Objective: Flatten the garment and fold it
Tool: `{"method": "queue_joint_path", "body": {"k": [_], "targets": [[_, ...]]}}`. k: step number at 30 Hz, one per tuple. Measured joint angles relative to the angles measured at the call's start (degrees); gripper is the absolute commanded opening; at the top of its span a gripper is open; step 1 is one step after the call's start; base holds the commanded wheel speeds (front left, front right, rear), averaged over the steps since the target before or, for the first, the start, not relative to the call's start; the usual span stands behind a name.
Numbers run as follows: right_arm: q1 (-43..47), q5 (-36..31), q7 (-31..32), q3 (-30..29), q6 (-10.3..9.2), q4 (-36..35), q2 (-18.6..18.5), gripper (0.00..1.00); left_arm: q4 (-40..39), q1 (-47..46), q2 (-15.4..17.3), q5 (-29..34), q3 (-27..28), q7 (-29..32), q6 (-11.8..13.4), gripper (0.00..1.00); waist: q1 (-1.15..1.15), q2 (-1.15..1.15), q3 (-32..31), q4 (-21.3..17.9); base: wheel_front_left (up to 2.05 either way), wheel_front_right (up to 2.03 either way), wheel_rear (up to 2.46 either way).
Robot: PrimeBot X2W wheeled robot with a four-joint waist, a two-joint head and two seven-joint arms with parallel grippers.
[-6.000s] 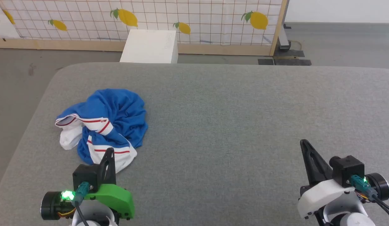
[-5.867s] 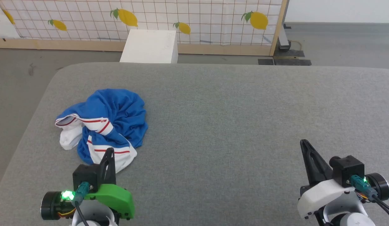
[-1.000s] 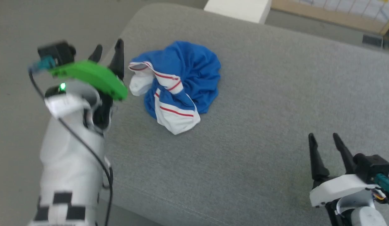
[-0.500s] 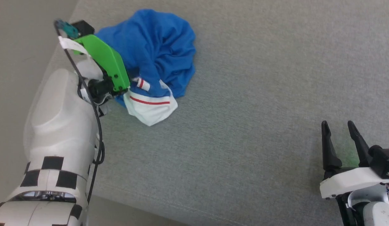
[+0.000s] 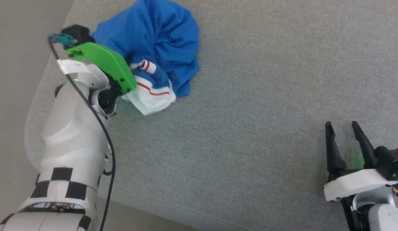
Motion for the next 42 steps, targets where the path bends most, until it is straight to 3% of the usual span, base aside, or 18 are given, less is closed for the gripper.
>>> {"method": "queue_joint_path", "body": {"k": [8, 14, 20, 22, 28, 36, 37, 38, 39, 42], "targets": [[-0.47, 3.04, -2.47, 2.52, 0.00, 4.77, 0.00, 1.00, -3.60, -4.55, 1.88, 2.85, -0.94, -14.89, -1.86, 0.00, 0.00, 0.00, -5.03, -0.51, 0.00, 0.00, 0.00], [-0.46, 6.17, -5.25, 4.20, 0.00, 8.73, 0.02, 1.00, -8.43, -7.67, 1.00, 4.56, -6.33, -17.02, -3.28, 0.00, -0.01, 0.00, -9.44, -2.86, 0.00, 0.00, 0.00], [-0.46, 8.26, -7.33, 4.80, 0.00, 11.69, 0.00, 1.00, -12.36, -7.57, -1.11, 4.19, -14.35, -13.13, -3.58, 0.00, -0.01, 0.00, -12.33, -7.60, 0.00, 0.00, 0.00], [-0.46, 8.72, -7.82, 4.92, 0.00, 12.47, 0.00, 1.00, -13.45, -6.49, -1.65, 1.40, -17.38, -10.43, -3.59, 0.00, -0.01, 0.00, -12.99, -9.13, 0.00, 0.00, 0.00], [-0.32, 9.35, -8.83, 4.98, 0.00, 14.75, 0.00, 1.00, -14.15, 3.57, -2.64, -5.65, -24.74, -2.24, -3.59, 0.00, -0.01, 0.00, -14.70, -13.41, 0.00, 0.00, 0.00], [-0.21, 9.93, -9.39, 5.06, 0.00, 16.16, -0.04, 1.00, -9.07, 15.56, -2.76, -9.21, -32.60, 9.15, -3.60, 0.00, -0.01, 0.00, -16.38, -16.04, 0.00, 0.00, 0.00], [-0.20, 9.93, -9.40, 5.08, 0.00, 16.30, -0.03, 1.00, -8.21, 16.88, -2.83, -9.72, -33.17, 11.09, -3.59, 0.14, -0.01, 0.00, -16.61, -16.12, 0.00, 0.00, 0.00], [-0.20, 9.94, -9.43, 5.03, 0.00, 16.44, -0.03, 1.00, -7.73, 18.00, -2.86, -10.16, -33.55, 12.83, -3.60, 1.00, -0.01, 0.00, -16.83, -16.14, 0.00, 0.00, 0.00], [-0.16, 10.02, -9.58, 4.77, 0.00, 16.82, -0.04, 1.00, -8.57, 18.92, -2.90, -12.89, -32.70, 15.13, -3.59, 1.00, -0.01, 0.00, -17.29, -15.80, 0.00, 0.00, 0.00], [0.31, 10.03, -9.61, 4.56, 0.00, 17.06, -0.02, 1.00, -11.26, 19.25, -2.90, -16.10, -29.40, 14.68, -3.39, 1.00, -0.01, 0.00, -17.92, -15.13, 0.00, 0.00, 0.00]]}}
